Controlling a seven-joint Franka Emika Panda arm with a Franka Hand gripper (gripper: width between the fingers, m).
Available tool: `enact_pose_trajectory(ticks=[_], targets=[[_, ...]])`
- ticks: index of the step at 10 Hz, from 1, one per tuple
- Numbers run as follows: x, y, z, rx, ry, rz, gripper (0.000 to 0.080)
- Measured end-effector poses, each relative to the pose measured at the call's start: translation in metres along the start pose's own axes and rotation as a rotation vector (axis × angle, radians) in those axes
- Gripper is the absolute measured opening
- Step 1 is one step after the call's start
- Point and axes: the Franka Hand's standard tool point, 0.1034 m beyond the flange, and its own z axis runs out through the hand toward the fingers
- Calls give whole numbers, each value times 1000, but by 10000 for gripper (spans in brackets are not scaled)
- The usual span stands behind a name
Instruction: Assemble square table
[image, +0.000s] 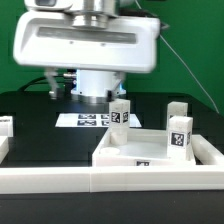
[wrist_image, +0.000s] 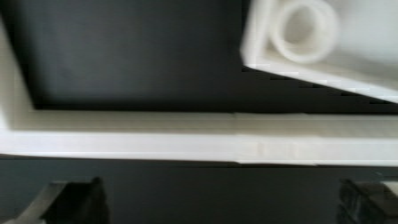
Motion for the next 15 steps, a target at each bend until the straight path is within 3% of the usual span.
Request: enact_pose_trajectory(ticks=[3,5,7,9,11,15], targets=[[-12,44,2,-15,-2,-26,649],[-15,59,4,-22,-6,-5,649],[-20,67,2,-27,0,-35,649],[-39,68,8,-38,2,-57,649],[-74,69,15,-68,21,-30,649],[-99,69,16,-61,1,-23,649]])
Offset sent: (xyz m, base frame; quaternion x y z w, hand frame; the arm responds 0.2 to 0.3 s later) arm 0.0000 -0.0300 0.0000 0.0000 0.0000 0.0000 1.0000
